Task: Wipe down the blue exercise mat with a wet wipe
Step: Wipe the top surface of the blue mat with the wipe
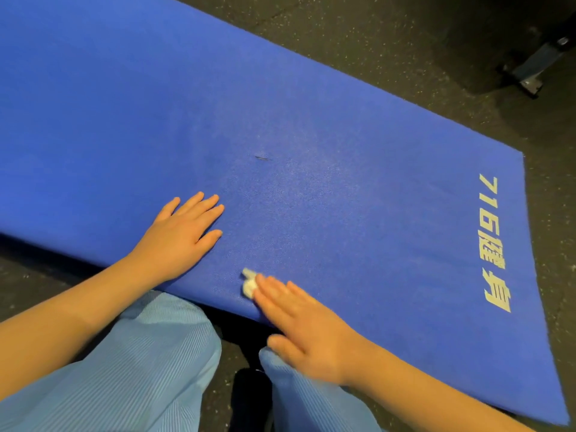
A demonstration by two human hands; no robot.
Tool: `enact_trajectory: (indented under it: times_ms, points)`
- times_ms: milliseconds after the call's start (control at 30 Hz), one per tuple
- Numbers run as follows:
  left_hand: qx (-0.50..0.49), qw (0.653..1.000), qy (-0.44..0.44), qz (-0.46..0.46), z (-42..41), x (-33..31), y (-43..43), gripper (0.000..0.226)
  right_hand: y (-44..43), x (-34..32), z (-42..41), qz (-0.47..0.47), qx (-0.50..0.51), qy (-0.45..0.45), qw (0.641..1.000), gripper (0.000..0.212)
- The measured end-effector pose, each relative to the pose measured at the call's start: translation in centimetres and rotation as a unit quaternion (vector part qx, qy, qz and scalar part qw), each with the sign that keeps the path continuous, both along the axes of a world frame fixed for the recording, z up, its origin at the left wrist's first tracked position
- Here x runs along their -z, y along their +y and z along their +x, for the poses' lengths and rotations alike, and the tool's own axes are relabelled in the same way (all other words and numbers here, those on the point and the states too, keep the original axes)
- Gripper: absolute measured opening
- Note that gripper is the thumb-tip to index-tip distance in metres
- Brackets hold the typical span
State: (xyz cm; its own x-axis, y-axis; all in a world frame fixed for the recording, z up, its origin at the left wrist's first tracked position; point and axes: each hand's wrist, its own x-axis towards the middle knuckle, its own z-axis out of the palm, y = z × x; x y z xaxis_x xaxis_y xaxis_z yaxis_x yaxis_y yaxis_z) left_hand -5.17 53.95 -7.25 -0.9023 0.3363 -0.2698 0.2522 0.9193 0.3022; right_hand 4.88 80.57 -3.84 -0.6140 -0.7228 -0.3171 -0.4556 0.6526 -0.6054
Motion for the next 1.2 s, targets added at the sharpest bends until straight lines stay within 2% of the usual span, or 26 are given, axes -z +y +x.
enact_trajectory:
  times_ms: [100, 200, 267, 367, 467, 567, 667, 733, 800, 967, 1133, 1200]
  points:
    - [-0.003, 1.0, 0.004, 0.003, 0.1, -0.1, 0.1, 0.088, 1.7, 0.1, -0.4, 0.027, -0.055, 0.038, 0.997, 0.064]
    - [-0.006, 1.0, 0.005, 0.006, 0.1, -0.1, 0.2, 0.087, 1.3, 0.7, -2.9, 0.052, 0.028, 0.057, 0.997, 0.064]
    - [-0.008, 1.0, 0.005, 0.007, 0.1, -0.2, 0.2, 0.079, -0.6, 0.8, -3.3, 0.035, 0.081, 0.046, 0.995, 0.066]
    - [-0.009, 1.0, 0.003, 0.01, 0.2, -0.3, 0.2, 0.071, -3.3, 0.6, -1.3, -0.017, 0.032, 0.031, 0.999, 0.065]
    - [-0.009, 1.0, -0.005, 0.012, 0.1, -0.4, 0.2, 0.073, -3.3, 0.8, -1.6, -0.016, -0.015, 0.083, 0.996, 0.068]
    - [0.011, 0.999, -0.032, 0.013, -0.1, -0.8, -0.4, 0.085, -3.5, 1.2, -2.4, 0.003, 0.013, 0.106, 0.994, 0.083]
    - [0.011, 0.999, -0.045, 0.024, 0.3, -1.5, -2.5, 0.094, -4.7, 1.9, -1.6, 0.053, 0.024, 0.125, 0.99, 0.112]
    - [0.002, 0.998, -0.055, 0.017, 0.8, -2.0, -4.8, 0.093, -5.0, 2.1, -1.4, 0.058, 0.034, 0.173, 0.983, 0.097]
    - [0.001, 0.998, -0.057, -0.004, 1.4, -2.5, -7.4, 0.093, -4.7, 2.1, -1.6, 0.018, 0.057, 0.207, 0.977, 0.083]
    - [0.01, 0.999, -0.032, -0.025, 2.6, -2.4, -9.3, 0.094, -3.7, -0.1, -2.2, 0.017, 0.068, 0.225, 0.972, 0.079]
    - [0.004, 1.0, 0.002, -0.012, 2.7, -2.3, -5.1, 0.096, 0.1, -1.9, -2.8, 0.035, 0.093, 0.204, 0.974, 0.072]
    - [0.01, 1.0, 0.014, -0.002, 2.9, -2.2, -2.9, 0.098, 2.4, -2.7, -2.6, 0.045, 0.098, 0.205, 0.973, 0.079]
